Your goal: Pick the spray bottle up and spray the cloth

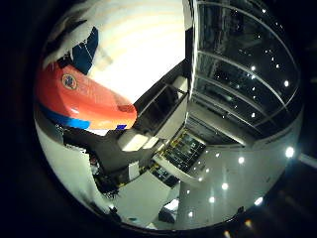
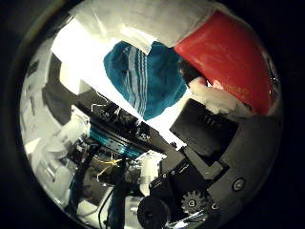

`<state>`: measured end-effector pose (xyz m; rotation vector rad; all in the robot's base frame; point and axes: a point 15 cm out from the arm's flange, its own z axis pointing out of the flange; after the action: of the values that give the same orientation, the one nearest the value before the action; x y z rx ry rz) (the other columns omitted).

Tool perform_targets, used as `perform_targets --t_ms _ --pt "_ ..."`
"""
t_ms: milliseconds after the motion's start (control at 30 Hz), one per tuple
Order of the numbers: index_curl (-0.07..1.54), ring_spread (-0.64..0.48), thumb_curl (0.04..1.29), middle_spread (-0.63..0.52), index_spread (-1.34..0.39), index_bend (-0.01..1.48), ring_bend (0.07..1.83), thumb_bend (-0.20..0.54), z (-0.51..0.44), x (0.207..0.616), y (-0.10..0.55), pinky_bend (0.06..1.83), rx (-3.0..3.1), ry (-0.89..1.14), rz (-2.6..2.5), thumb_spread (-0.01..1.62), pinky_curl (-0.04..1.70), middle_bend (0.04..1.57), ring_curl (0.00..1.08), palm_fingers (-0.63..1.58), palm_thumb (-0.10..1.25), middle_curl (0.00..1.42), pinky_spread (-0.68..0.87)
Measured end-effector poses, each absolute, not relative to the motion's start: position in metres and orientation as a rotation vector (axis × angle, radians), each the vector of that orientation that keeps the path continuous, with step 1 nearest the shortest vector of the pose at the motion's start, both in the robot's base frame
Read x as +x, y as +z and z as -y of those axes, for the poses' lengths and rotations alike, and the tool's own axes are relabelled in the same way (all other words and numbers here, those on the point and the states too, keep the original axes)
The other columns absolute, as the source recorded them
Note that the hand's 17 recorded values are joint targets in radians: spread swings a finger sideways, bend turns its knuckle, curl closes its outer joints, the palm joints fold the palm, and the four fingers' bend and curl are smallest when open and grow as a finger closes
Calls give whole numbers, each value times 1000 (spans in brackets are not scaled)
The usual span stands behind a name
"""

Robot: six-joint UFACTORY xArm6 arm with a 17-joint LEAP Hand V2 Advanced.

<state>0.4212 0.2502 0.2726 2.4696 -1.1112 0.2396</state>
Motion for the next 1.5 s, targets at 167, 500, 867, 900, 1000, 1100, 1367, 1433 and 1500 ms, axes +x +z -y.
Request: perform_targets --t_ms 167,500,867,900,1000,1100,1367,1433,1500 --pt "977 -227 910 -98 -256 1068 1324 -18 -297 425 299 1000 2696 137 1274 709 1609 1427 867 1102 1030 721 -138" --pt "997 -237 901 -98 -267 1035 1329 -18 -382 439 357 1003 2990 -256 1744 750 1612 1426 864 1097 1016 718 -123" --pt "1018 -235 896 -109 -276 1003 1351 -15 -377 516 353 1011 3008 -173 2395 770 1615 1420 856 1097 1026 729 -110" --pt "1019 -234 896 -109 -277 1001 1353 -16 -373 520 345 1010 2975 -186 2463 770 1615 1419 854 1099 1026 729 -112" --pt "1023 -232 895 -110 -278 996 1357 -16 -367 536 318 1009 2899 -228 2592 775 1615 1412 849 1101 1031 729 -116" --pt "1023 -229 894 -110 -278 988 1360 -16 -367 543 290 1005 2848 -290 2651 776 1604 1409 842 1103 1032 729 -118" --pt "1028 -216 886 -110 -281 979 1369 -17 -361 554 217 1006 2737 -453 2725 776 1591 1407 830 1102 1044 732 -124" --pt "1029 -214 886 -110 -282 977 1370 -15 -361 556 206 1006 2731 -456 2718 774 1589 1407 828 1102 1048 733 -126" --pt "1031 -213 887 -110 -283 976 1372 -16 -361 557 196 1007 2724 -458 2707 775 1588 1407 826 1102 1047 733 -127"
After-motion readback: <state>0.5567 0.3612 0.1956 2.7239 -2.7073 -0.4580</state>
